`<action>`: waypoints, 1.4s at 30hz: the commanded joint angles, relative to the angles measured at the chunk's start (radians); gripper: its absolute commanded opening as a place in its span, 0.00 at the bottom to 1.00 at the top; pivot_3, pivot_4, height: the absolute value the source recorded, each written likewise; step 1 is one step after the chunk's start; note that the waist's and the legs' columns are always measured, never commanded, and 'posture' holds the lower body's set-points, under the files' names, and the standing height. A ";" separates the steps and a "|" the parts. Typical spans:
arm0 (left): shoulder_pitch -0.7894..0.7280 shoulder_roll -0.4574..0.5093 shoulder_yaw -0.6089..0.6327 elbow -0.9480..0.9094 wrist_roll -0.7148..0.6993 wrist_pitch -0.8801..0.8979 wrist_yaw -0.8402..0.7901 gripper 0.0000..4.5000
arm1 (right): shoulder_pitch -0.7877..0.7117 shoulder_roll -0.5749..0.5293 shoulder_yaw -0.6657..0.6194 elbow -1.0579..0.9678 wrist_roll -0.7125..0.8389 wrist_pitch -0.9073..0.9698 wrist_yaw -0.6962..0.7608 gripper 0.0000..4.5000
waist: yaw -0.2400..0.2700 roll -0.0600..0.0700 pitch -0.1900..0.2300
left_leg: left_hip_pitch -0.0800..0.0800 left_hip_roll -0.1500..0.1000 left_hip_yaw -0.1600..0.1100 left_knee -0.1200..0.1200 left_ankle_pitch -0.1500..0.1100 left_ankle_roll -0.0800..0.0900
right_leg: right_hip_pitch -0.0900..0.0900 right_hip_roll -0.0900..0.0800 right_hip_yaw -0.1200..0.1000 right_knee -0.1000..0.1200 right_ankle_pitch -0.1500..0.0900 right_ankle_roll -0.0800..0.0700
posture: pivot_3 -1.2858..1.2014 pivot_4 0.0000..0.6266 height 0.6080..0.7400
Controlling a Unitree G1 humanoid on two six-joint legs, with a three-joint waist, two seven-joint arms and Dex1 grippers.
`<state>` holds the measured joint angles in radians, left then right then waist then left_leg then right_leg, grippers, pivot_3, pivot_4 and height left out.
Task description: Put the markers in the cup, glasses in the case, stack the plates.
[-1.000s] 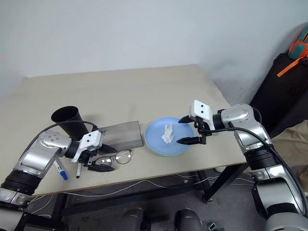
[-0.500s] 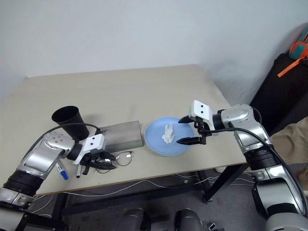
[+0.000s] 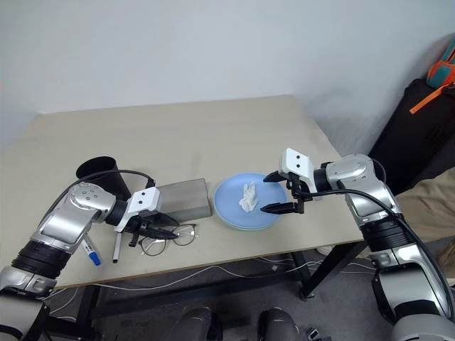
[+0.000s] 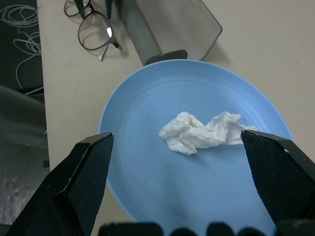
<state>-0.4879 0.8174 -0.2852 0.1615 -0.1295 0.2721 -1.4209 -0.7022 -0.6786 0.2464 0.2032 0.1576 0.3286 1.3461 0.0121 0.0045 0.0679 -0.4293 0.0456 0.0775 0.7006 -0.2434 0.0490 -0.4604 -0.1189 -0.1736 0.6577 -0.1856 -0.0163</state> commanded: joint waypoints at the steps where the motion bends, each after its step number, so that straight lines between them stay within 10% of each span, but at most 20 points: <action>1: -0.018 0.014 0.000 -0.016 0.008 -0.007 -0.022 0.34 | -0.010 0.000 -0.019 -0.037 0.013 -0.002 -0.005 1.00 | 0.000 0.000 0.000 | 0.000 0.000 0.000 0.000 0.000 0.000 | 0.000 0.000 0.000 0.000 0.000 0.000 | 0.52 0.00 0.71; 38: -0.026 0.028 -0.011 0.035 0.064 -0.056 -0.057 0.34 | -0.004 0.005 -0.021 -0.043 0.014 0.008 -0.012 1.00 | 0.000 0.000 0.000 | 0.000 0.000 0.000 0.001 0.000 0.000 | 0.000 0.000 0.000 0.001 0.000 0.000 | 0.52 0.00 0.71; 42: -0.023 0.018 -0.010 0.029 0.059 -0.055 -0.050 0.15 | -0.002 0.004 -0.022 -0.046 0.014 0.009 -0.012 1.00 | 0.000 0.000 0.000 | 0.000 0.000 0.000 0.001 0.000 0.000 | 0.000 0.000 0.000 0.001 0.000 0.000 | 0.52 0.00 0.71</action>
<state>-0.4999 0.8349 -0.3037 0.2054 -0.0691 0.2273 -1.4741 -0.6935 -0.6752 0.2464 0.1804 0.1577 0.3420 1.3417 0.0125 0.0045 0.0678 -0.4293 0.0457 0.0774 0.7013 -0.2434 0.0490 -0.4602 -0.1189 -0.1737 0.6584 -0.1857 -0.0163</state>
